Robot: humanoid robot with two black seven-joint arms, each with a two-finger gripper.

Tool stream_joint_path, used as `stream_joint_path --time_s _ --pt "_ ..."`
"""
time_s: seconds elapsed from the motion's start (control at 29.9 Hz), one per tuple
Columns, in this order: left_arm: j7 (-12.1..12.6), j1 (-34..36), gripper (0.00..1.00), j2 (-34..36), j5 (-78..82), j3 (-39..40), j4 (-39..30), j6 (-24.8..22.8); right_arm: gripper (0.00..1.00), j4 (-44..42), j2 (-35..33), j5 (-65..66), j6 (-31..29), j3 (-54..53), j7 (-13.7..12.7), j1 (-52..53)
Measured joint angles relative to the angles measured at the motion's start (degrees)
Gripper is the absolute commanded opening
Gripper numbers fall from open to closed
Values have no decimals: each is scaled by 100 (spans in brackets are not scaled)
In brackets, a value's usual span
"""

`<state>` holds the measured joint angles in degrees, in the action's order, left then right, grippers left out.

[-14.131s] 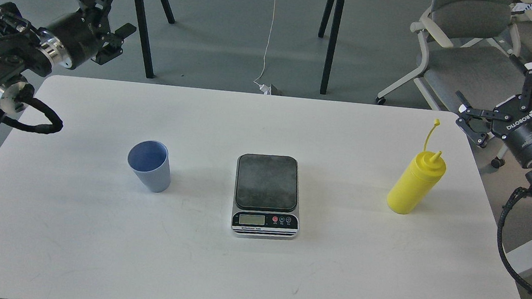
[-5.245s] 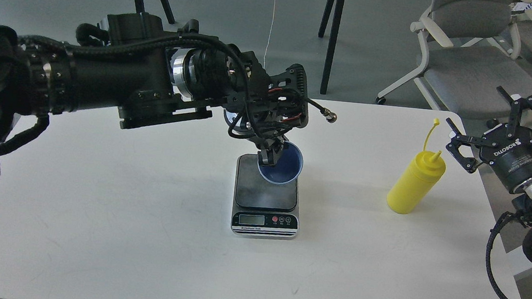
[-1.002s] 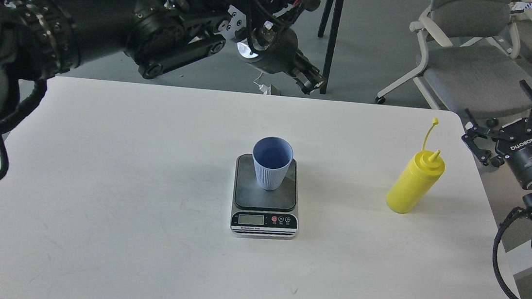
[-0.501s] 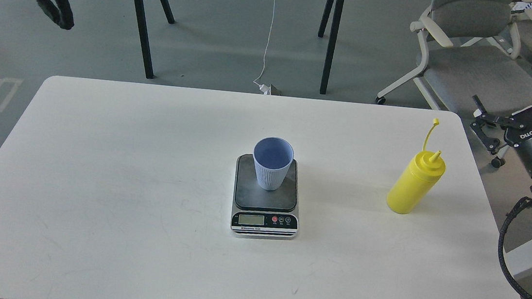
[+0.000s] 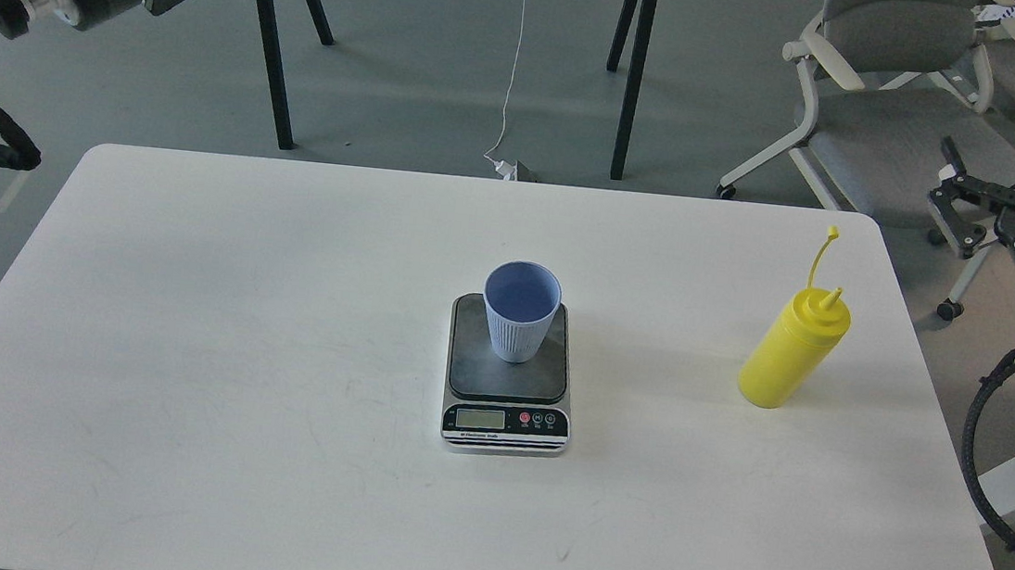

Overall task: Pour seasoning into cup on scale with both arms
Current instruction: 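Release the cup and raise the left gripper back to rest, then move the right gripper to the yellow bottle and grasp it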

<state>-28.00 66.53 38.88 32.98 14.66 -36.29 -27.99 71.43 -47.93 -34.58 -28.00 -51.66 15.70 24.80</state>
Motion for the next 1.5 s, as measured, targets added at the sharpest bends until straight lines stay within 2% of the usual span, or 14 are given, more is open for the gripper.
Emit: stream_joint_path --time_s 0.3,0.6,0.8,0.94,1.1,1.5 --pt "0 -314 76 -85 31 -13 -2 0 99 125 -1099 -1081 0 -496 113 -140" --pt "0 -502 78 -108 53 -32 -1 -1 99 -151 -1229 -2047 0 -469 44 -652" --pt "0 -687 79 -109 59 -39 0 -1 99 -119 -1058 -2457 0 -446 -309 -1363" --pt "0 -798 82 -119 60 -42 7 -1 99 133 -933 -2688 0 -446 -353 -1891" --pt "0 -810 82 -226 60 -42 2 -1 99 318 -448 -2682 0 -429 -466 -2437" --pt "0 -816 92 -308 68 -60 4 -1 99 354 451 -1895 0 -434 -359 -2760"
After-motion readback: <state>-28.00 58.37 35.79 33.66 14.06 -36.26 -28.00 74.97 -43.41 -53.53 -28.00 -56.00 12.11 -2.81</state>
